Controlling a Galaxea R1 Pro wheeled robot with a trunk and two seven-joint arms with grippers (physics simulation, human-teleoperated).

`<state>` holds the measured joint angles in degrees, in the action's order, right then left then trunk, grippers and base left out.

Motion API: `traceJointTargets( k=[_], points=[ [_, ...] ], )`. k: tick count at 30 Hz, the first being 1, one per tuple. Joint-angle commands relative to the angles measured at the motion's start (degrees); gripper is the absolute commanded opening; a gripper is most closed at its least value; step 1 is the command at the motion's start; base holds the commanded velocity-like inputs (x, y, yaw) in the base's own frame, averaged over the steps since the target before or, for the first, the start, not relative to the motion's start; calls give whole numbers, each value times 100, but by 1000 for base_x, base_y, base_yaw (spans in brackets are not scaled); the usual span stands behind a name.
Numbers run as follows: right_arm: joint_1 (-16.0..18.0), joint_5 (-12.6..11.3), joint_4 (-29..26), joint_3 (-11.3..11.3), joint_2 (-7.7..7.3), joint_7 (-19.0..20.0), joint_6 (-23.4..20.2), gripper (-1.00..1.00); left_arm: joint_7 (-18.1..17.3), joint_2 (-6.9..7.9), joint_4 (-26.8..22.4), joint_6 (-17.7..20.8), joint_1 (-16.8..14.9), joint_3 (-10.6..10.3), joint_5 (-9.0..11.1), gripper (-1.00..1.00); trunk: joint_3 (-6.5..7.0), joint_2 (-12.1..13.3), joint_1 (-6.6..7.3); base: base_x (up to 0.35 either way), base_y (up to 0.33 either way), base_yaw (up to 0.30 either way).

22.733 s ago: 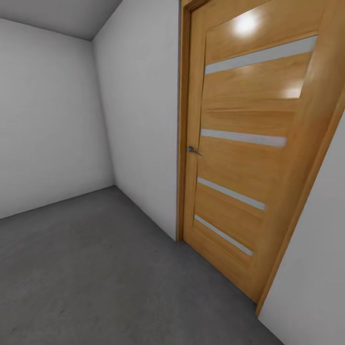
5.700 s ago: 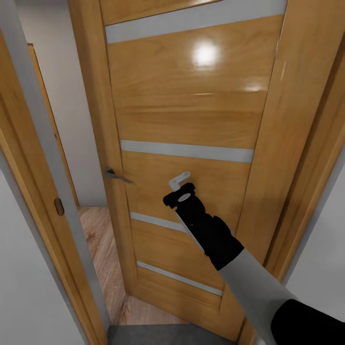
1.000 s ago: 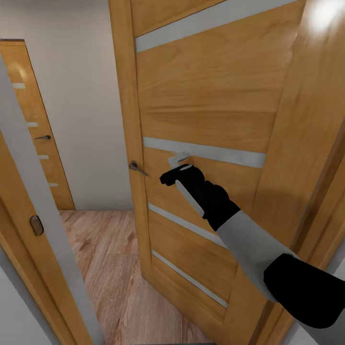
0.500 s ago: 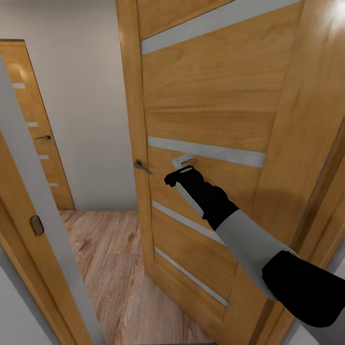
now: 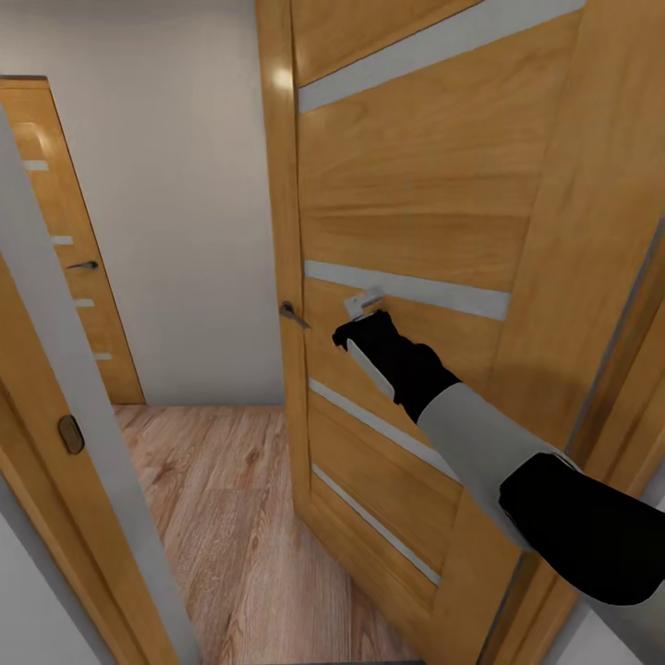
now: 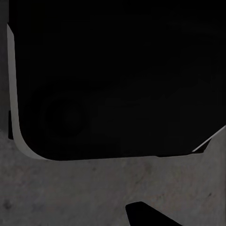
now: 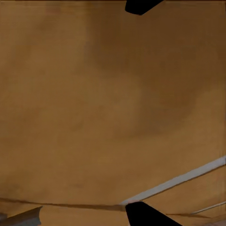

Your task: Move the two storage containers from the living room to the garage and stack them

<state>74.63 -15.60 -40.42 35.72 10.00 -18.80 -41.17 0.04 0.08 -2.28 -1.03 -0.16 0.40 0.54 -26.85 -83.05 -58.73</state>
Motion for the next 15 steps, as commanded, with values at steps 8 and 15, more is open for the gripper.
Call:
traceJointTargets(
  k=[8, 15],
  points=[
    [0, -144, -851, 14, 0, 364, -75, 100, -4, 8, -1, -11, -2, 9, 7, 100, -6, -3, 0, 0, 0, 0],
    [-2, -160, -955, 17, 0, 922, -84, 100, -10, 1, -1, -11, -2, 1, 1, 100, -6, -3, 0, 76, 0, 0]
  ],
)
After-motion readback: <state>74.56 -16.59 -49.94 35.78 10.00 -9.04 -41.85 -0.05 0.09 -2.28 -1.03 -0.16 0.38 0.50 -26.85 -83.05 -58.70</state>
